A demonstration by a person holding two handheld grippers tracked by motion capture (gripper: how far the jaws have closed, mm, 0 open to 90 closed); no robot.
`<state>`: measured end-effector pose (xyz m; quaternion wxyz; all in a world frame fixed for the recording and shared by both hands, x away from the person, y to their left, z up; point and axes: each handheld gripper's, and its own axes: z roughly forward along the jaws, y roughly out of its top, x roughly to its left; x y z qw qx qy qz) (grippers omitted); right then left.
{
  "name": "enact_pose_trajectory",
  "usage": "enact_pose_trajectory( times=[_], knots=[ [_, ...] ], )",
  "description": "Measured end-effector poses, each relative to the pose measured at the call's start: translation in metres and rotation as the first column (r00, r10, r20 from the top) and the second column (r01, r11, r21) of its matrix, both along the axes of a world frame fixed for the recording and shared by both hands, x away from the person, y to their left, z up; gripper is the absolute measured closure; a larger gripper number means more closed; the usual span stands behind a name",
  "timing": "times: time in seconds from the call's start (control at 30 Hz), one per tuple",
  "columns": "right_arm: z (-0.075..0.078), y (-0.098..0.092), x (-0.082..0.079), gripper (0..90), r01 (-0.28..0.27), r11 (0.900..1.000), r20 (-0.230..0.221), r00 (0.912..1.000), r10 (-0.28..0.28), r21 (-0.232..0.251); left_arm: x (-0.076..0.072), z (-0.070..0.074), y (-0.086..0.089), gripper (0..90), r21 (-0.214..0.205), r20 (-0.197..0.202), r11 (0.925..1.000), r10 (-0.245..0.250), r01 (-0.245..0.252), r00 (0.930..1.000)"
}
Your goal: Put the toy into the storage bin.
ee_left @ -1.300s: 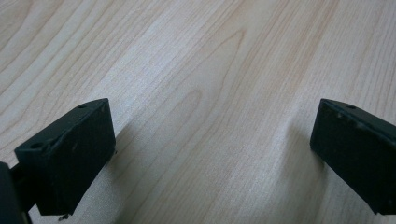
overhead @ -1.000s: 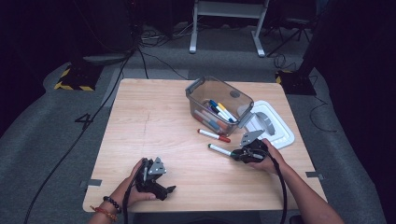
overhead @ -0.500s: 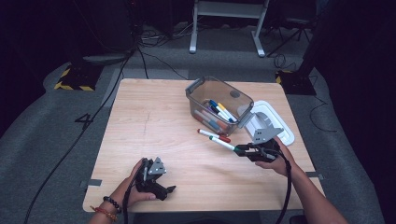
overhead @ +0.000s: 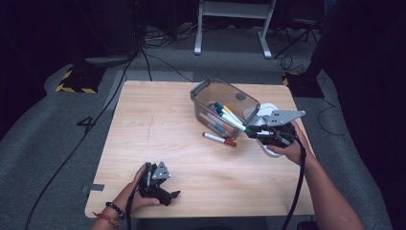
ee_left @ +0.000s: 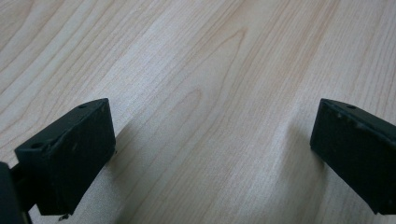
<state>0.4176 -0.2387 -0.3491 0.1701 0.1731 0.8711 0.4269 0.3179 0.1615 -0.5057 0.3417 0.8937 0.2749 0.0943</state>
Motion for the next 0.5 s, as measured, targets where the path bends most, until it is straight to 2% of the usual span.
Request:
enact_pose_trajectory(
  times=[0.17, 0.5],
  knots=[
    [0.013, 0.001, 0.015, 75.4, 0.038, 0.9993, 0.016, 0.9991, -0.038, -0.004, 0.000, 0.000, 0.000, 0.3, 0.000, 0.000, 1.0000, -0.001, 0.001, 1.0000],
    [0.027, 0.004, 0.040, 75.4, 0.102, 0.9948, 0.015, 0.9947, -0.102, -0.001, 0.000, 0.000, 0.000, 0.3, 0.000, 0.000, 1.0000, 0.000, 0.000, 1.0000]
  ],
)
